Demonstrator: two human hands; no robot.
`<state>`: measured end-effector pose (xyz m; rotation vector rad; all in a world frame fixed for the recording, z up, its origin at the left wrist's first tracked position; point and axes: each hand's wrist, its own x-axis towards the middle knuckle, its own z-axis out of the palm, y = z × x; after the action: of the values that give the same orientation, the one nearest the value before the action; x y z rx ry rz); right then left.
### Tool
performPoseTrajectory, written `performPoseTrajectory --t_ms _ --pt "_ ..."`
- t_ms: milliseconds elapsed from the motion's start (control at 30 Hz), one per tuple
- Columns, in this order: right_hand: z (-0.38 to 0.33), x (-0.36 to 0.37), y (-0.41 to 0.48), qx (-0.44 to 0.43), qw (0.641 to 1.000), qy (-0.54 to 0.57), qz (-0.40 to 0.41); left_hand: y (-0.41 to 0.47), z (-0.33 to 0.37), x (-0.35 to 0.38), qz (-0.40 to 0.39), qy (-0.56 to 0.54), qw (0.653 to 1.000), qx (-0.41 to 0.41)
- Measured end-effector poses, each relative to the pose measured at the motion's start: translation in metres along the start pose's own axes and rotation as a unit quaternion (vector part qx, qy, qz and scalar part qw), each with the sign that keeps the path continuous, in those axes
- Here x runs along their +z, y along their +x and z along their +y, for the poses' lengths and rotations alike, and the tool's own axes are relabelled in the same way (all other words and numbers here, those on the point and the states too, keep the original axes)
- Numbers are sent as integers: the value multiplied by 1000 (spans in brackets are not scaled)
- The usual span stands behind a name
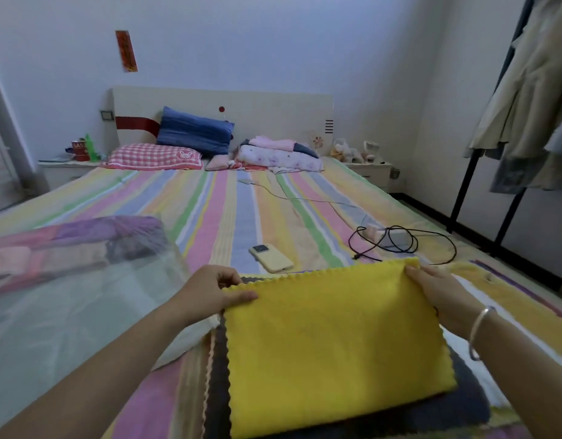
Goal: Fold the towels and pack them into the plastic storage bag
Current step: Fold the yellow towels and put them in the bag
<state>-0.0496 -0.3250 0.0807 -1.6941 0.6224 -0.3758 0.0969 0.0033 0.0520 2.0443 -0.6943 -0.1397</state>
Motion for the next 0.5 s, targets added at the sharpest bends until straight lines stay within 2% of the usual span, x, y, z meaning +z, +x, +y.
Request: performPoseTrajectory --t_ms 167,267,333,400,433,500 --pt "70 18 77 37 979 -203 -5 51 -65 39 -15 133 989 -61" --pt "85 17 85 37 977 -212 -8 49 -78 49 -5 154 983 -98" --pt "85 13 83 50 980 -194 -10 43 -71 54 40 220 971 -88" --pt "84 9 77 57 973 -221 -35 34 -47 65 101 321 941 -44" --pt "83 7 72 62 969 -234 -47 28 -33 75 108 339 934 -21" --pt "83 3 62 78 966 -239 -60 13 -1 101 54 315 947 9"
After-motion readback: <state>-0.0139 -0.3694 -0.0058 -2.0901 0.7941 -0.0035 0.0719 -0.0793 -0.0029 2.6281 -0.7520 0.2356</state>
